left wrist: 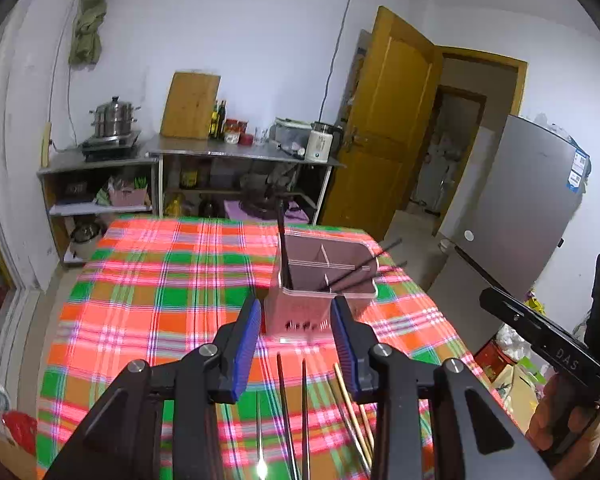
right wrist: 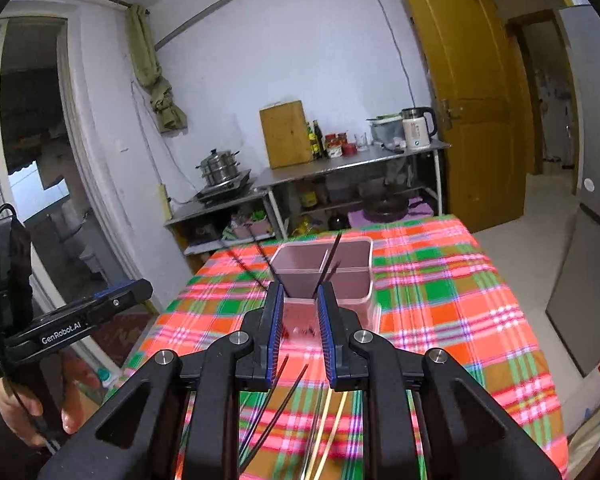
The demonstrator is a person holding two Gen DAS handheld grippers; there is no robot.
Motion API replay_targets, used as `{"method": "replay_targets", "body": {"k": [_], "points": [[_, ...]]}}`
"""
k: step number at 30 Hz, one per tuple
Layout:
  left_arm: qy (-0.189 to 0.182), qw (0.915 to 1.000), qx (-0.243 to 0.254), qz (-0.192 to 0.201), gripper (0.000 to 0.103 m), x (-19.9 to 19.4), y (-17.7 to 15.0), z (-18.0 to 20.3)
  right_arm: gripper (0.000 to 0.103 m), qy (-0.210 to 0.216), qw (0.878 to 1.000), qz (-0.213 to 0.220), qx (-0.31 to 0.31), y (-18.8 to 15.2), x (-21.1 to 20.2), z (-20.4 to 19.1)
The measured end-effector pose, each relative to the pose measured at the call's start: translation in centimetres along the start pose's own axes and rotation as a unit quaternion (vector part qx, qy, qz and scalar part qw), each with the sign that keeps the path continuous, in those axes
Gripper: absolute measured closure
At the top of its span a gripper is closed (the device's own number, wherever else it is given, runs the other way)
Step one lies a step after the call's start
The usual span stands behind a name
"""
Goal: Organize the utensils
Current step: 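Move both open tools back toward the remaining chopsticks on the cloth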
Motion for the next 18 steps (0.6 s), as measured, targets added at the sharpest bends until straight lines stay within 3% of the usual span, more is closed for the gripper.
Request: {"method": "replay_targets", "body": {"k": [9, 18], "points": [[0.019, 0.9995, -0.025, -0.007, 0.067, -0.9, -5.2, -3.3, 0.085, 0.012, 0.999, -0.041, 0.011, -5.6, -0.7, -0.7], [0.046, 0.997, -0.03, -0.055, 0.067, 1.0, -9.4, -5.6, 0.085, 0.027, 0.995, -0.091, 0.016, -9.8, 0.6, -1.4]]}}
Point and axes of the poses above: each gripper's, at about its wrist camera, not at the fingertips, and x roughly the way its jaws point, z to its right, y to its top, the point moved 6 cm from there along x, roughly the way its jaws point, and after that the axes turned 11 degrees about -x, right-handed, at the moved point
